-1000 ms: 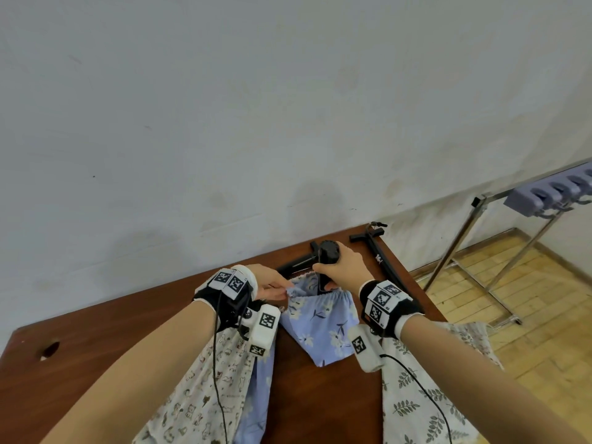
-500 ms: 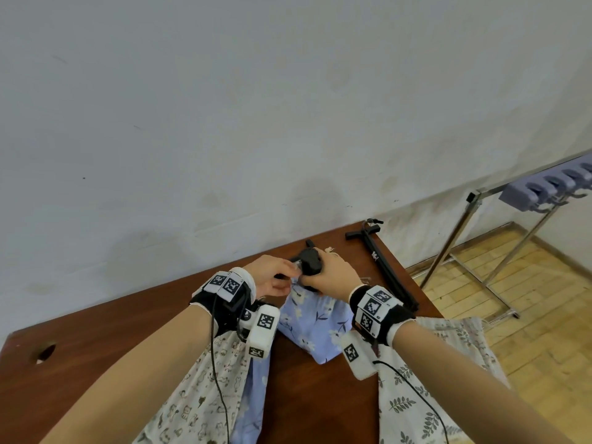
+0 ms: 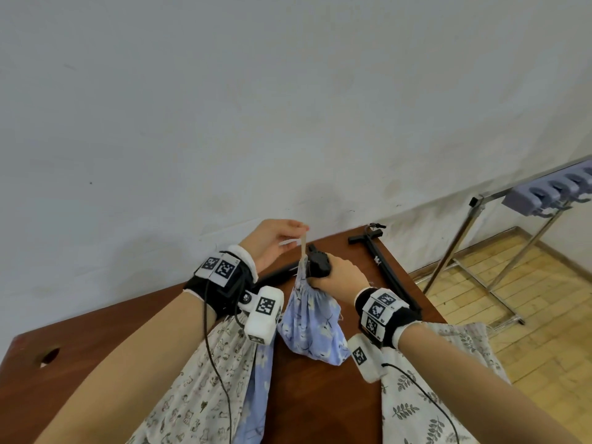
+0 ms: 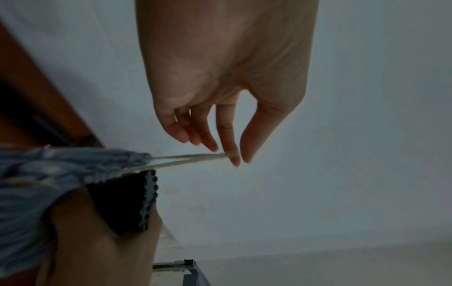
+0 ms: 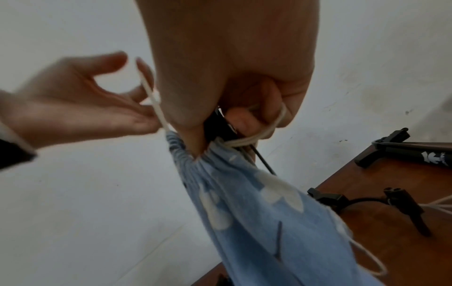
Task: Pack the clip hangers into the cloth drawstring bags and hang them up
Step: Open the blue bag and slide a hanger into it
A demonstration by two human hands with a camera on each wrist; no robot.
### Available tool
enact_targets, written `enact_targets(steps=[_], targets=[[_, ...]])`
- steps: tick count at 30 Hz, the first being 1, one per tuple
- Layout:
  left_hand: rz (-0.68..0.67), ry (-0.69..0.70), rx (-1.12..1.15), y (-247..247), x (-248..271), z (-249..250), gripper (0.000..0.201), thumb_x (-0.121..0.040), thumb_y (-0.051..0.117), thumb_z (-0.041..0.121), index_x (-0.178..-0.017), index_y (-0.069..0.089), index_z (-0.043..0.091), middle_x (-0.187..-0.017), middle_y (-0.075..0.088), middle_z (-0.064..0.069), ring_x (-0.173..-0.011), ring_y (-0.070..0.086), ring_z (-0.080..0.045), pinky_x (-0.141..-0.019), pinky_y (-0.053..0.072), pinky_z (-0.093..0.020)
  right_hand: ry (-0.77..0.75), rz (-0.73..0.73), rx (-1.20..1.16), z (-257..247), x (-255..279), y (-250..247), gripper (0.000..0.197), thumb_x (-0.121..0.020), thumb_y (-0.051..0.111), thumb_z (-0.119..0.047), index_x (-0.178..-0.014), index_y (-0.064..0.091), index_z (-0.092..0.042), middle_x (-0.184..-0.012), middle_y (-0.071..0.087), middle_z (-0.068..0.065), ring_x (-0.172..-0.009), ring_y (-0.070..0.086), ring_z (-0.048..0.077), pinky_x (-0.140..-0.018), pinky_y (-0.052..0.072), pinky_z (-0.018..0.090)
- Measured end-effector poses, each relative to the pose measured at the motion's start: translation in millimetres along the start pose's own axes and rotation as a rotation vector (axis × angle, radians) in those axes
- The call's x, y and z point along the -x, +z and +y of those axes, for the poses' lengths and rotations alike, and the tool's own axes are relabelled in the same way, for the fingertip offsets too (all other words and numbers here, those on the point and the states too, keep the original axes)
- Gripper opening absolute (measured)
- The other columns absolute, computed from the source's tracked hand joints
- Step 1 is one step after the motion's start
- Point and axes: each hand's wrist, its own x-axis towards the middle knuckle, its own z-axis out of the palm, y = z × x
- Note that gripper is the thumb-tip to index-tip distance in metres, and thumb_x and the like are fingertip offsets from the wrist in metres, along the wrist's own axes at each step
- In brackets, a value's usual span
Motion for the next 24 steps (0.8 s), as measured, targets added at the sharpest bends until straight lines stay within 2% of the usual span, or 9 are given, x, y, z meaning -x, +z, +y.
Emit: enact_targets(steps=[3, 6, 7, 8, 10, 12, 16, 19, 24], targets=[[-0.128, 0.006, -0.141, 3, -7, -15, 0.027, -0.083, 0.065, 0.006, -0.108, 0.066, 0.016, -0.125, 0.061, 0.001, -0.12, 0.052, -0.015, -0.099, 0.041, -0.029, -0.013, -0.089, 0.067, -11, 5, -5, 0.037, -0.077, 0.069, -0.045, -0.106, 0.056, -0.027, -0.093, 0.068, 0.0, -0.083, 0.065, 0.022, -0.072, 0.056, 0.035], [-0.183, 0.027, -0.472, 6, -12, -32, 0.046, -0.078, 0.076, 0.012, -0.118, 0.061, 0.028, -0.127, 0.061, 0.002, -0.122, 0.052, -0.015, -0.105, 0.039, -0.031, -0.133, -0.311, 0.023, -30, 18, -27, 0.049, -0.079, 0.077, -0.029, -0.123, 0.057, -0.023, -0.11, 0.066, 0.002, -0.093, 0.063, 0.016, -0.079, 0.051, 0.029], [-0.22, 0.015, -0.536, 5, -13, -38, 0.056, -0.077, 0.078, 0.016, -0.127, 0.056, 0.03, -0.129, 0.06, 0.003, -0.124, 0.051, -0.013, -0.108, 0.037, -0.033, -0.157, -0.41, -0.007, -34, 21, -36, 0.049, -0.08, 0.077, -0.024, -0.124, 0.055, -0.027, -0.108, 0.065, 0.003, -0.086, 0.062, 0.011, -0.077, 0.049, 0.03], [-0.256, -0.001, -0.56, 4, -13, -43, 0.068, -0.076, 0.079, 0.02, -0.136, 0.05, 0.03, -0.133, 0.058, 0.006, -0.128, 0.048, -0.01, -0.111, 0.033, -0.034, -0.145, -0.51, -0.038, -35, 23, -47, 0.038, -0.081, 0.076, -0.016, -0.111, 0.056, -0.03, -0.098, 0.066, 0.006, -0.077, 0.062, 0.012, -0.074, 0.05, 0.032], [-0.279, -0.033, -0.567, 0, -12, -55, 0.084, -0.072, 0.082, 0.024, -0.144, 0.039, 0.03, -0.137, 0.055, 0.008, -0.13, 0.046, -0.007, -0.114, 0.032, -0.035, -0.083, -0.611, -0.07, -33, 24, -65, 0.014, -0.079, 0.074, -0.002, -0.088, 0.067, -0.012, -0.082, 0.067, 0.016, -0.078, 0.068, 0.025, -0.081, 0.057, 0.043], [-0.268, -0.034, -0.581, 1, -13, -63, 0.09, -0.07, 0.084, 0.023, -0.146, 0.035, 0.029, -0.133, 0.059, 0.005, -0.125, 0.052, -0.007, -0.111, 0.036, -0.036, -0.046, -0.546, -0.091, -31, 21, -78, 0.02, -0.077, 0.071, 0.005, -0.096, 0.072, 0.001, -0.086, 0.069, 0.023, -0.084, 0.071, 0.032, -0.083, 0.058, 0.045], [-0.194, -0.004, -0.59, 10, -22, -63, 0.093, -0.074, 0.08, 0.019, -0.15, 0.026, 0.022, -0.123, 0.065, -0.001, -0.115, 0.061, -0.013, -0.105, 0.043, -0.033, 0.05, -0.253, -0.164, -30, 20, -84, 0.027, -0.084, 0.054, 0.009, -0.102, 0.071, -0.004, -0.069, 0.07, 0.01, -0.048, 0.063, 0.01, -0.046, 0.049, 0.017], [-0.158, -0.049, -0.602, 10, -26, -58, 0.099, -0.076, 0.078, 0.023, -0.153, 0.015, 0.028, -0.13, 0.06, -0.005, -0.121, 0.056, -0.019, -0.108, 0.039, -0.037, 0.102, 0.003, -0.181, -23, 17, -80, 0.027, -0.084, 0.055, 0.005, -0.106, 0.067, -0.002, -0.073, 0.071, 0.01, -0.048, 0.063, 0.007, -0.046, 0.049, 0.018], [-0.15, -0.045, -0.6, 4, -30, -60, 0.093, -0.083, 0.072, 0.013, -0.153, 0.01, 0.018, -0.126, 0.063, -0.009, -0.121, 0.055, -0.021, -0.106, 0.036, -0.032, 0.136, 0.19, -0.543, -27, 25, -87, 0.027, -0.088, 0.041, 0.006, -0.089, 0.068, 0.006, -0.043, 0.054, 0.003, -0.029, 0.036, 0.011, -0.032, 0.028, 0.016]])
